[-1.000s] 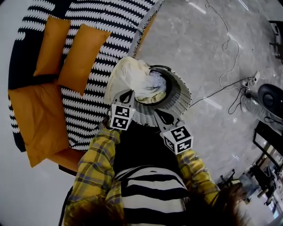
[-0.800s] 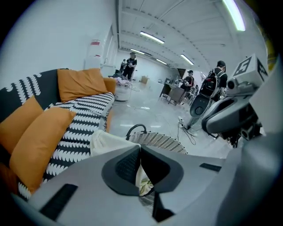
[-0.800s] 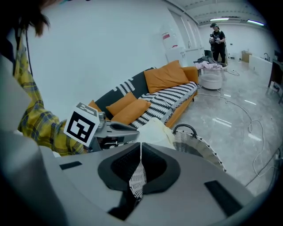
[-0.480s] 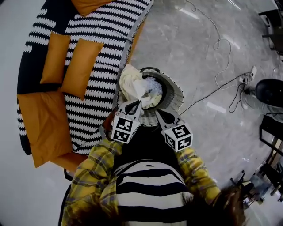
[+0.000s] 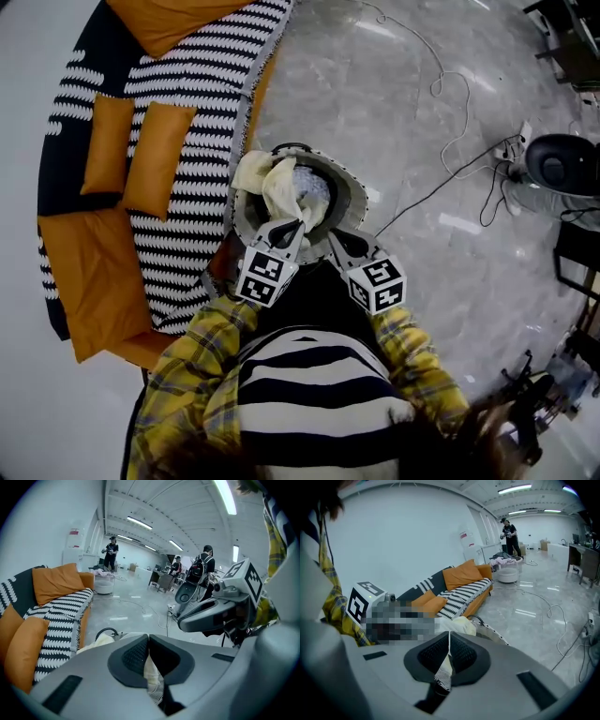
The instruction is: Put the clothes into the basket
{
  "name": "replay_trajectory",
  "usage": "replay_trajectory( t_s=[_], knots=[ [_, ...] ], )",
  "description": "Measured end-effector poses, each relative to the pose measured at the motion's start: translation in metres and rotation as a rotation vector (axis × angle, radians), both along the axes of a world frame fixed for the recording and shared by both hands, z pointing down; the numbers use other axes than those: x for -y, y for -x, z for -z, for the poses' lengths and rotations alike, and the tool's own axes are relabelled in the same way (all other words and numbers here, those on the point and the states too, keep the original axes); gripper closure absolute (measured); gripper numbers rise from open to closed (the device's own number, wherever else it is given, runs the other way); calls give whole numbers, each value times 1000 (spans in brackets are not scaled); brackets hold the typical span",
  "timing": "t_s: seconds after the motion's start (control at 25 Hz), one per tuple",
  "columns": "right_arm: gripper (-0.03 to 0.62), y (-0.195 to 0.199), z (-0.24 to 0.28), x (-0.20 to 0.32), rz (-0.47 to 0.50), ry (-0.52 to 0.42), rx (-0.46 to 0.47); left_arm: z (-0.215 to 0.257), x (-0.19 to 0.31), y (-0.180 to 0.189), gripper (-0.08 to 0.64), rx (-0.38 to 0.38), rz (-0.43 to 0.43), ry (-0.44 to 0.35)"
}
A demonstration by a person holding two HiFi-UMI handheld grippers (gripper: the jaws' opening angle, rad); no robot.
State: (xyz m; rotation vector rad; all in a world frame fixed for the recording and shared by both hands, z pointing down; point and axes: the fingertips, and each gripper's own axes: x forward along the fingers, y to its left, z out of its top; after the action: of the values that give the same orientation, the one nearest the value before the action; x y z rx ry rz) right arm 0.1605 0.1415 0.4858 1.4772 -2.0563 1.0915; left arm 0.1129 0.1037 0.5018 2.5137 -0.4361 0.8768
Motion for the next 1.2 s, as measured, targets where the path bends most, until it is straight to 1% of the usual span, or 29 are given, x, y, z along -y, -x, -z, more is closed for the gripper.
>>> replay_trajectory(
  t_s=[0.16,0.28,0.44,0.6,0.92,1.2],
  knots=[
    [563,-9,1,-5,-11,-10,-1,-1,-7,-2,537,74,-24,-66],
    [563,-13,2,-4,-9,-16,2,1,-8,-5,535,78,-12,-85],
    [563,-15,3,-6,6,-24,4,1,-6,-7,535,71,20,-83],
    [563,-17,3,-5,19,-28,3,0,-1,3,537,75,75,-75],
    [563,-21,6,-9,64,-37,-4,5,5,24,537,65,213,-57],
    [563,-24,10,-10,91,-49,-10,14,7,47,537,59,364,-24]
  ],
)
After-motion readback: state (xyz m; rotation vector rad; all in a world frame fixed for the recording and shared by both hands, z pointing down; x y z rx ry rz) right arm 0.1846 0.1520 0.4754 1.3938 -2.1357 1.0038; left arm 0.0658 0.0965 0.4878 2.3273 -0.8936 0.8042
